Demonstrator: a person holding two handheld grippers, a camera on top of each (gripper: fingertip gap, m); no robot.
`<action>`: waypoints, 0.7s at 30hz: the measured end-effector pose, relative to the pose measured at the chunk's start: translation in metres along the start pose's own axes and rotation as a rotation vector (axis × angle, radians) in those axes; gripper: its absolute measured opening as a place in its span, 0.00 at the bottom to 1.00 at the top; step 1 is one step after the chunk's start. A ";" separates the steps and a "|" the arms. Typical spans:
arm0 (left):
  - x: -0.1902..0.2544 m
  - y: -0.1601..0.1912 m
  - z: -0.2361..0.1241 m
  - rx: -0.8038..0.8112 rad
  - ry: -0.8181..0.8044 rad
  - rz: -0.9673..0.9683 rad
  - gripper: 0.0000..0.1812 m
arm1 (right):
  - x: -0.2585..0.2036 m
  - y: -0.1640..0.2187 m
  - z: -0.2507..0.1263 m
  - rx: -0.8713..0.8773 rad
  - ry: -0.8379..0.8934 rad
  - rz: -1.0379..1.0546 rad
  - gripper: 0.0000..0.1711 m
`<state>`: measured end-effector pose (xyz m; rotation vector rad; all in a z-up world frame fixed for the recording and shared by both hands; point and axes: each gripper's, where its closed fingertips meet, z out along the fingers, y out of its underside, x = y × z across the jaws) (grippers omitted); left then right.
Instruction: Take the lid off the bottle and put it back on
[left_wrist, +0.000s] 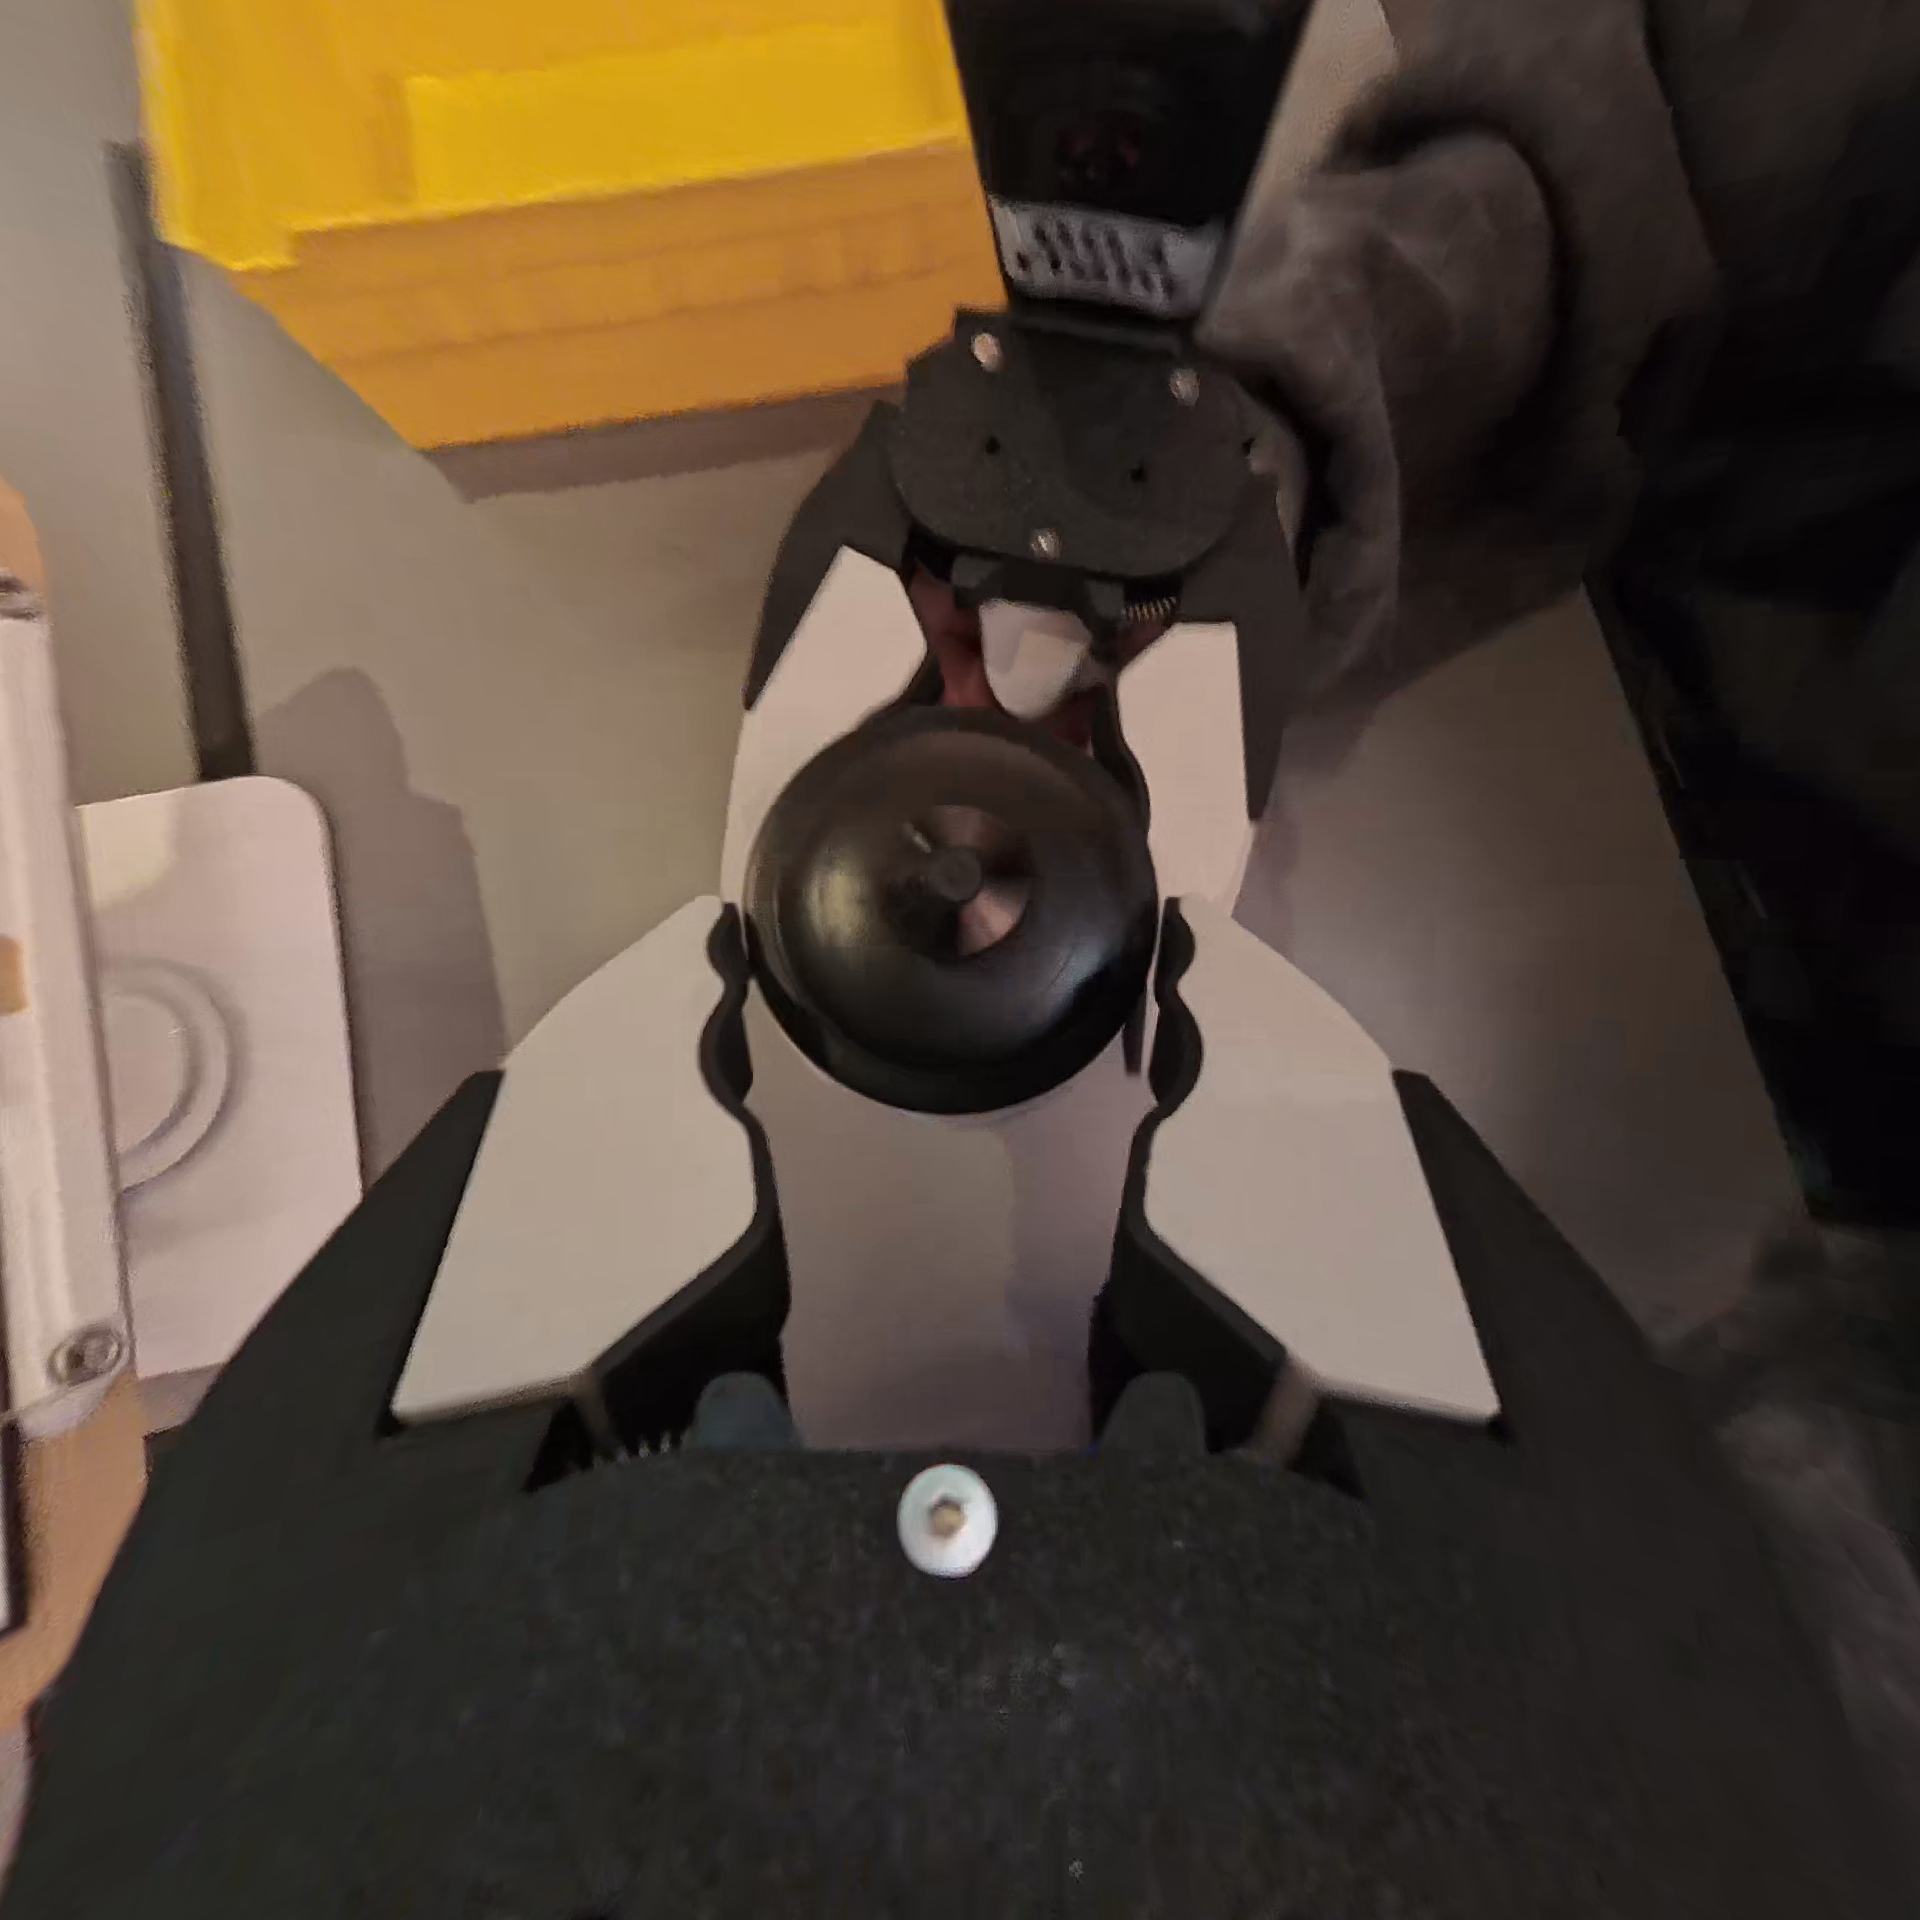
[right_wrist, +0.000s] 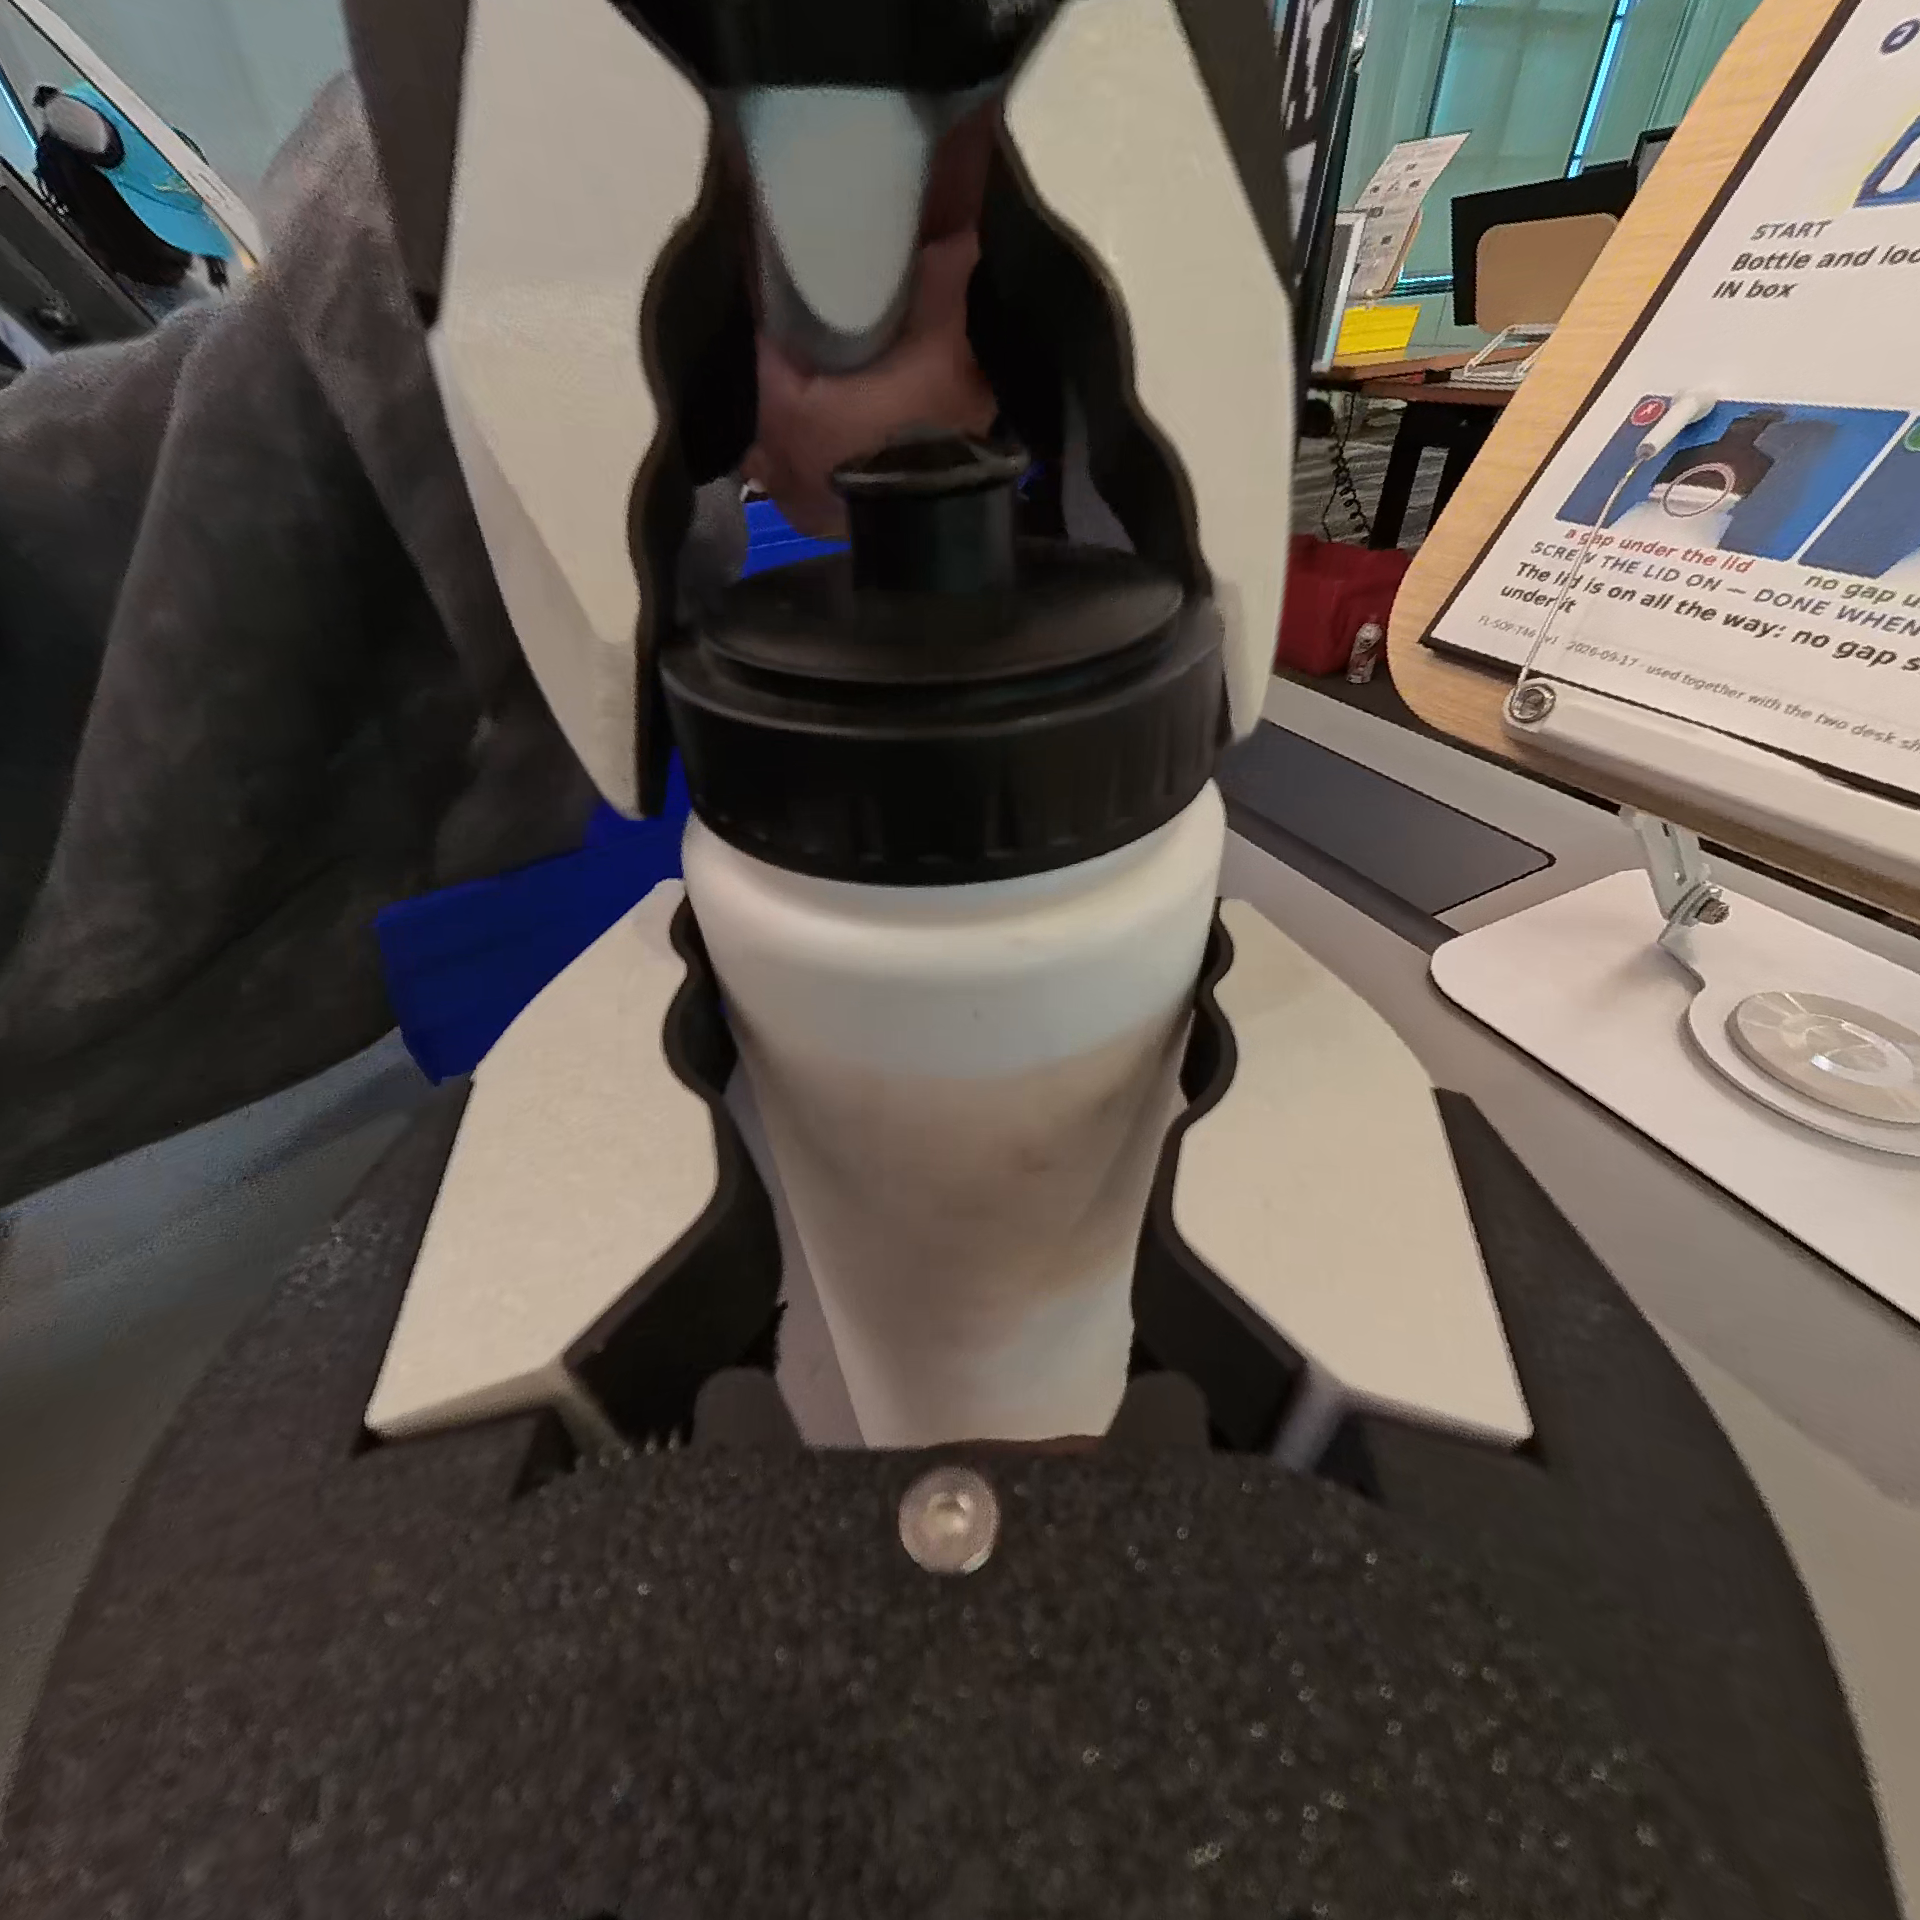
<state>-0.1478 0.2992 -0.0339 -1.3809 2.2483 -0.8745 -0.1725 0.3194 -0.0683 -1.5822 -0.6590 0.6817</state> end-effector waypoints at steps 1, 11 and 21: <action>-0.001 -0.010 -0.004 0.079 -0.061 -0.037 0.45 | 0.000 0.000 0.000 0.001 0.001 0.000 0.51; -0.016 -0.018 -0.016 0.470 -0.748 -0.769 0.54 | 0.001 0.000 0.001 0.006 0.017 0.001 0.51; -0.019 -0.003 0.003 0.382 -0.849 -0.831 0.43 | 0.002 0.000 0.000 -0.004 0.029 0.003 0.50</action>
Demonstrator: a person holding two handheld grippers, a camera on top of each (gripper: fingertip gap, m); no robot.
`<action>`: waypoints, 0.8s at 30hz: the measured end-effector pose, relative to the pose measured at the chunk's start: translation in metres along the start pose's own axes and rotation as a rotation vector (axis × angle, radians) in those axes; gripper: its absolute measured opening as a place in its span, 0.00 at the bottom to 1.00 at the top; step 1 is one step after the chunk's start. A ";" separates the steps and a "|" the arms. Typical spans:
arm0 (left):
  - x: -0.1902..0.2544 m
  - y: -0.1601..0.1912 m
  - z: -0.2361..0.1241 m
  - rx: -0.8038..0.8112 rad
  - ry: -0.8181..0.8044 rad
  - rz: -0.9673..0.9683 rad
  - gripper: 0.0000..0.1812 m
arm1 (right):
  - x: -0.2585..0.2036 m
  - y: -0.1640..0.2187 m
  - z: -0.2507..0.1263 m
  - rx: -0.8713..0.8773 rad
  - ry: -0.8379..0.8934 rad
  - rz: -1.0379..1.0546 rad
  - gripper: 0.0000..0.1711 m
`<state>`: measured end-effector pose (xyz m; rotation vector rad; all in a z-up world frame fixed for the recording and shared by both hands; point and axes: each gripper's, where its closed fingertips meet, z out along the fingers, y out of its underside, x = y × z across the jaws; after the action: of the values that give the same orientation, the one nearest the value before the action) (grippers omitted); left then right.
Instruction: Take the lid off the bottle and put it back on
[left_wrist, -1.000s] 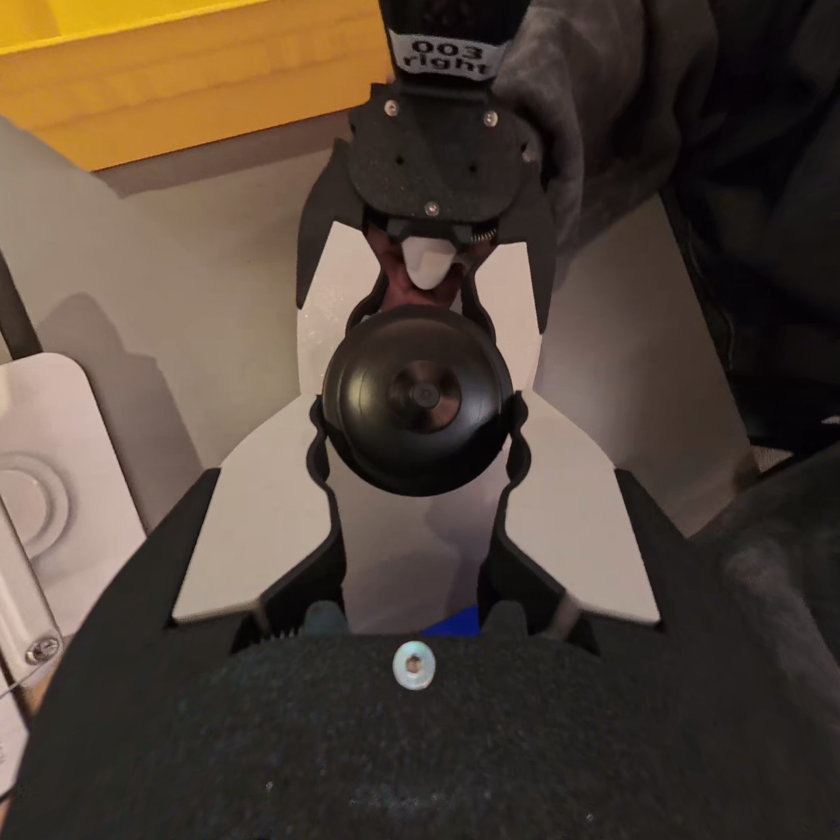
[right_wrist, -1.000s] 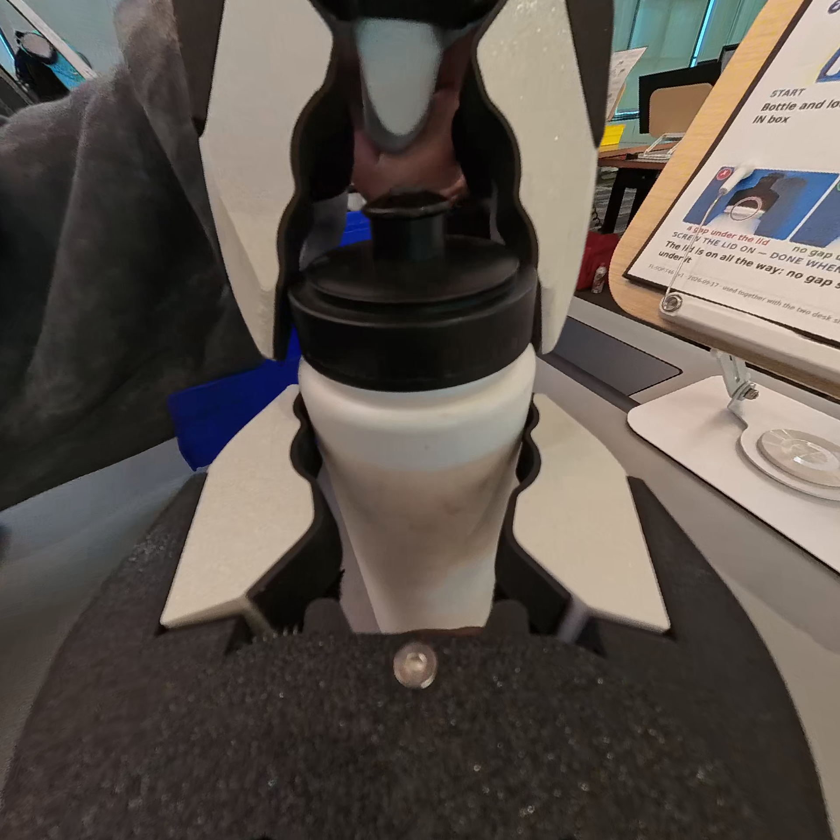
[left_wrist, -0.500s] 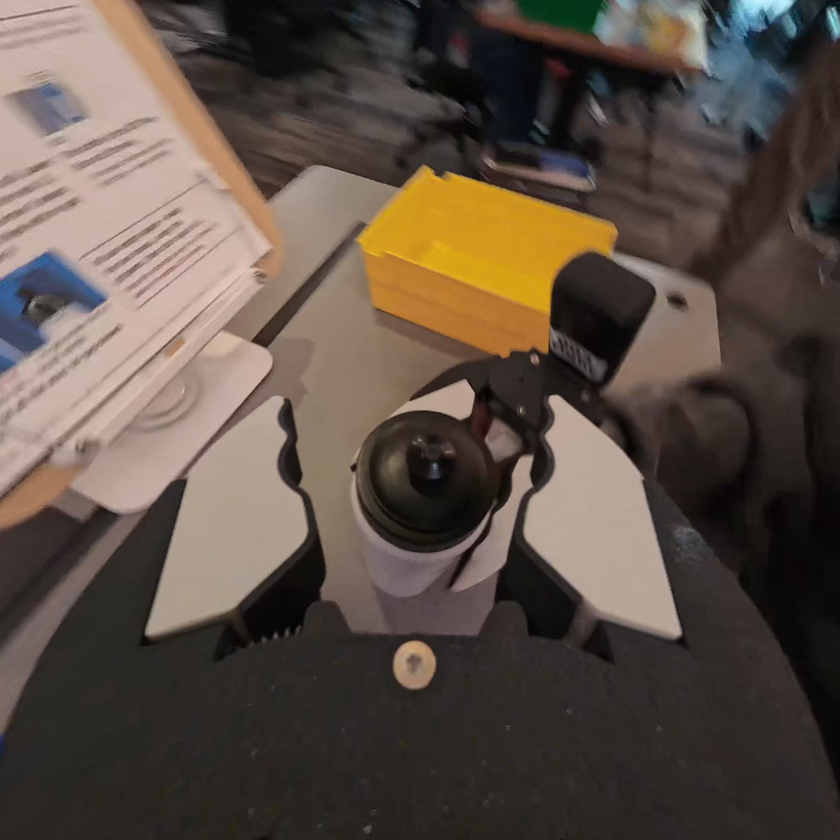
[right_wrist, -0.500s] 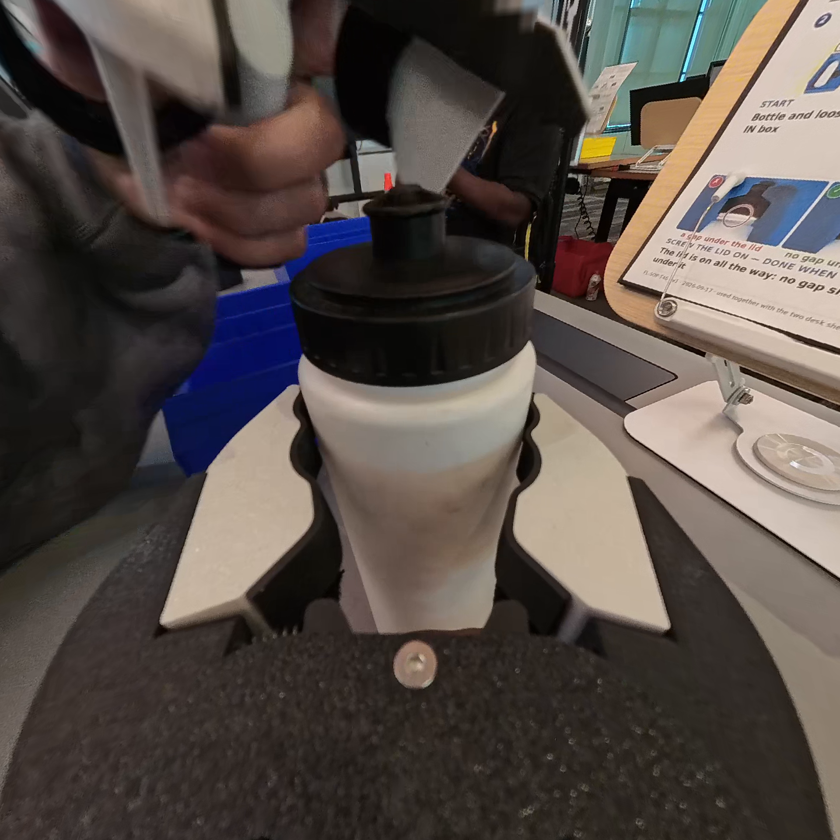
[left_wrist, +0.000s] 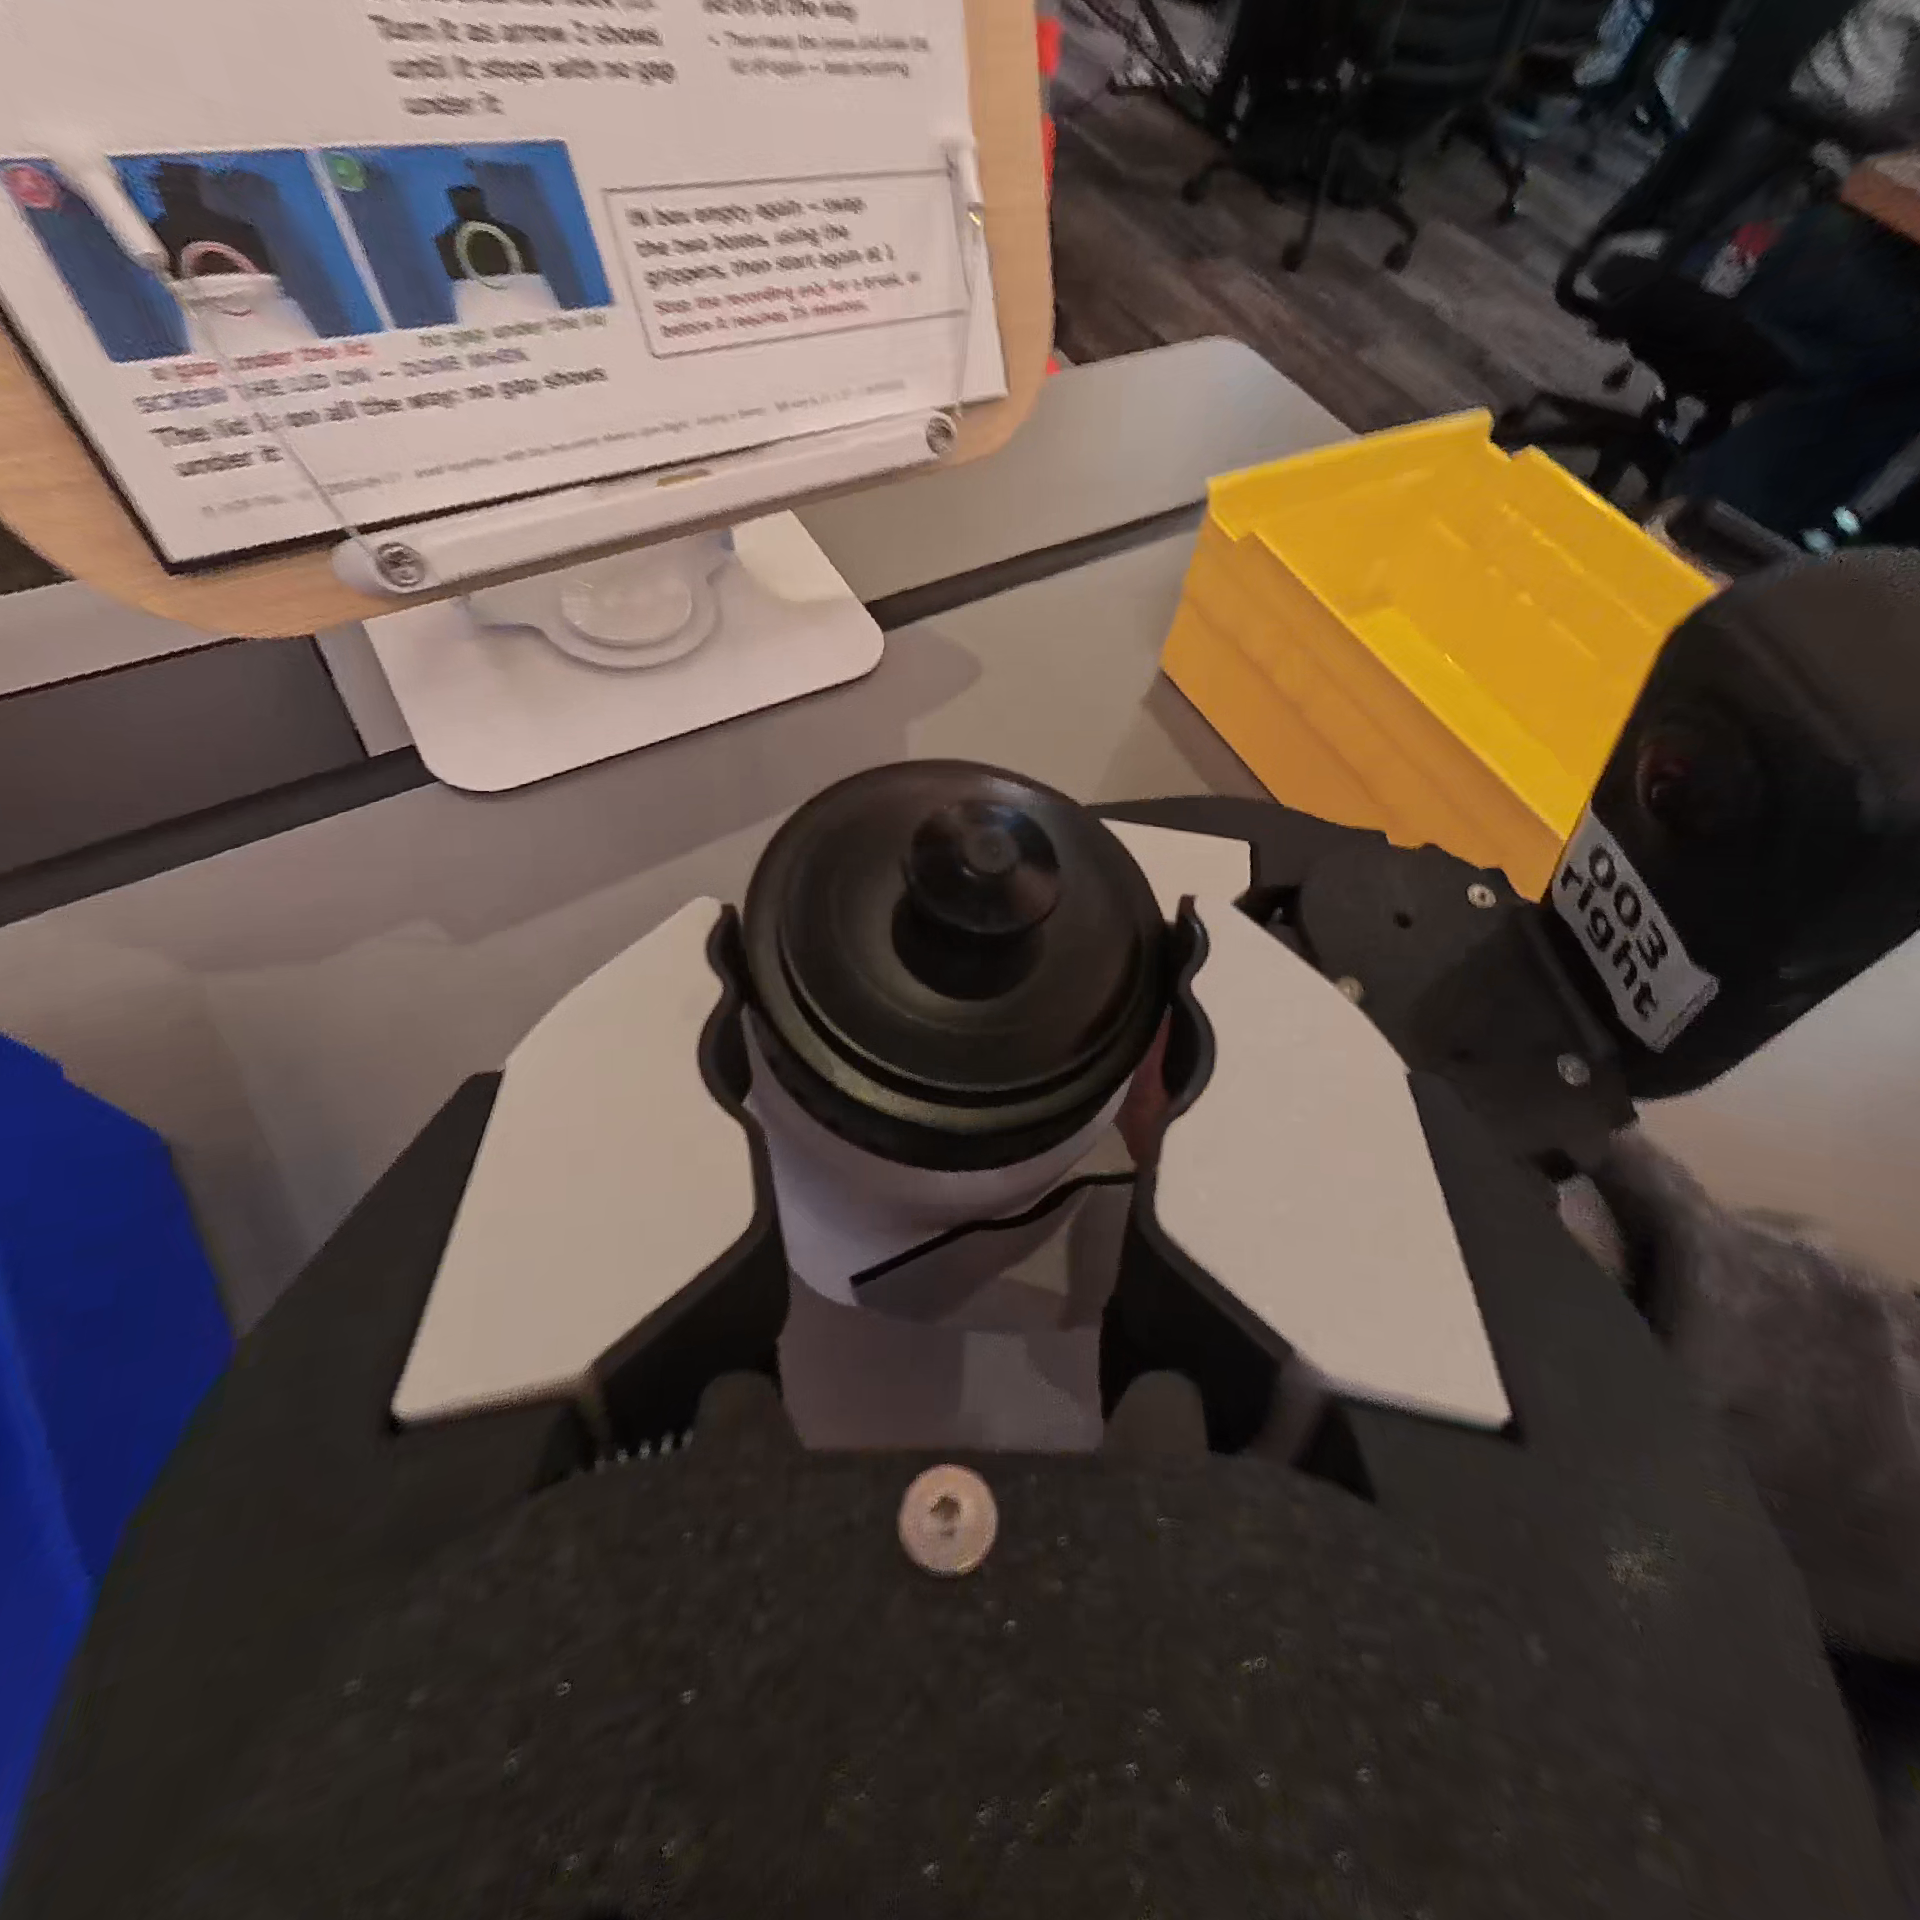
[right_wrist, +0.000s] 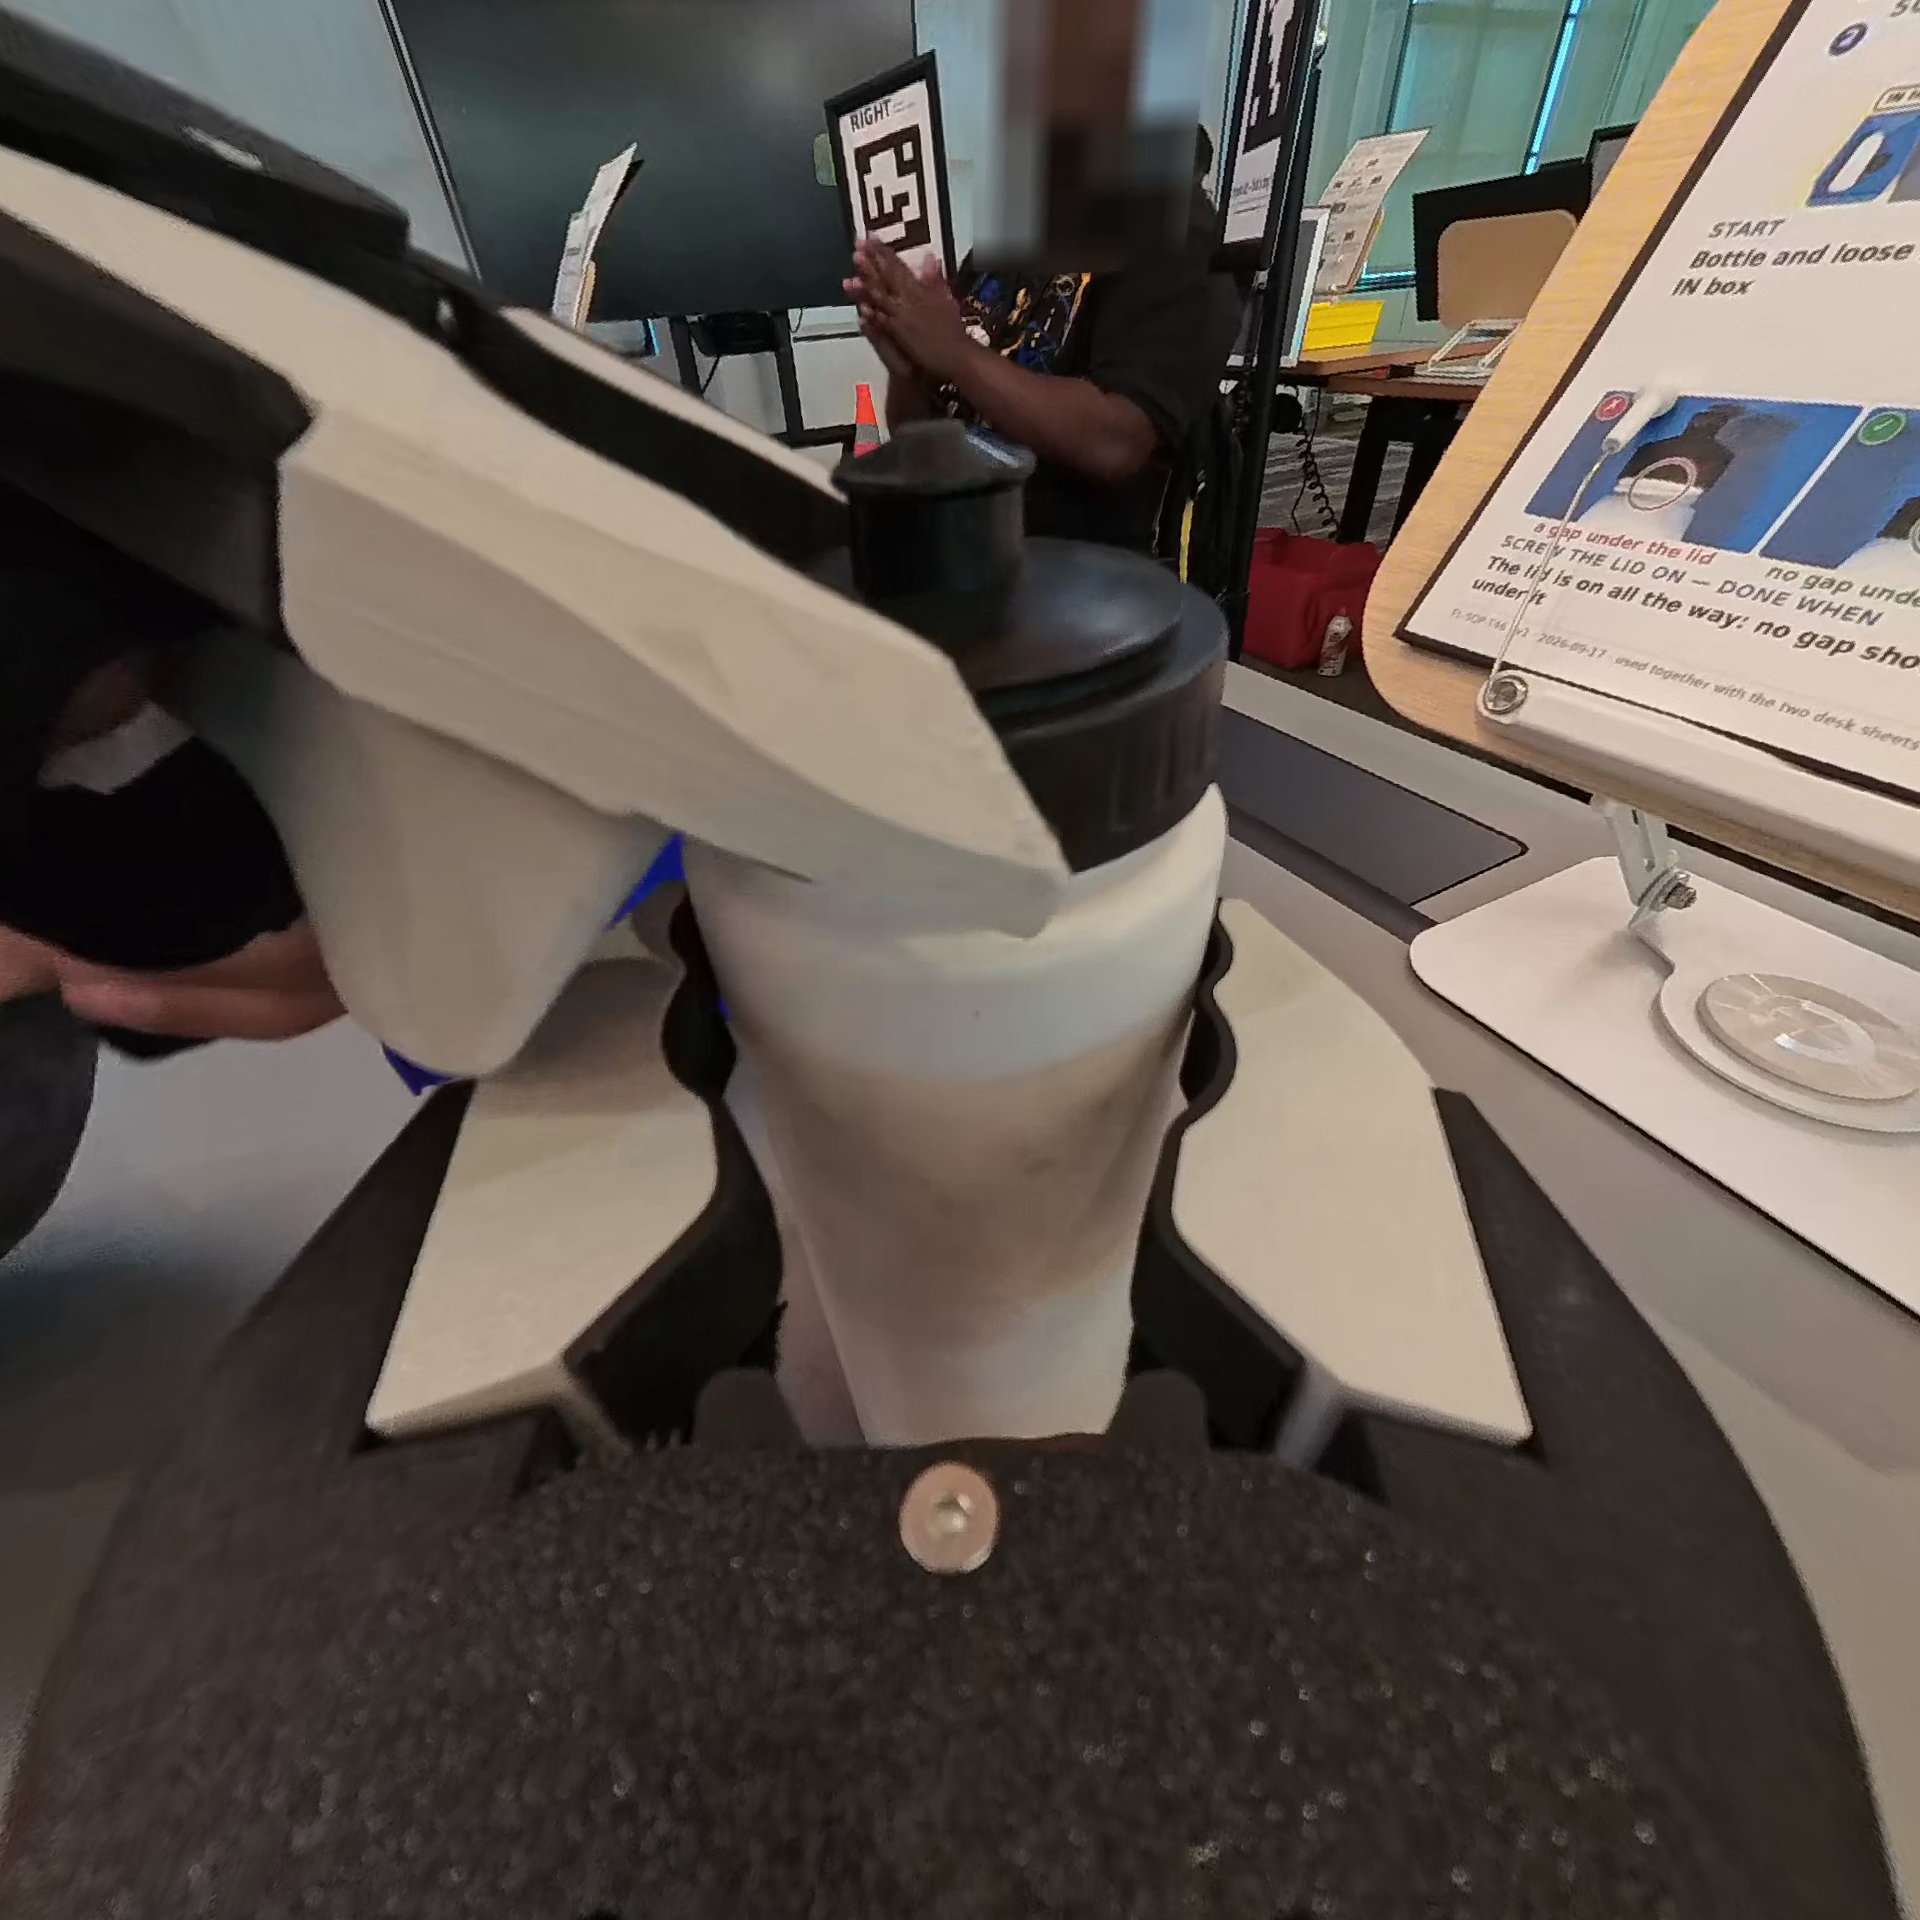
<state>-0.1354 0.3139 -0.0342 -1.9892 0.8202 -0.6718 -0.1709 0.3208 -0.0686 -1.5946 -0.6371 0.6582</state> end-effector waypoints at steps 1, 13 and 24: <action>0.001 0.001 0.000 -0.029 0.043 0.028 0.43 | 0.000 0.000 0.000 -0.005 -0.002 -0.003 0.50; 0.003 0.013 -0.008 -0.335 0.457 0.424 0.43 | -0.001 0.001 0.002 -0.019 -0.008 -0.016 0.50; -0.004 0.019 -0.016 -0.480 0.906 0.869 0.42 | -0.003 0.001 0.005 -0.027 -0.023 -0.013 0.50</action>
<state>-0.1544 0.3012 -0.0433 -1.3776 2.3777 -0.8700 -0.1760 0.3221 -0.0696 -1.6087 -0.6751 0.6618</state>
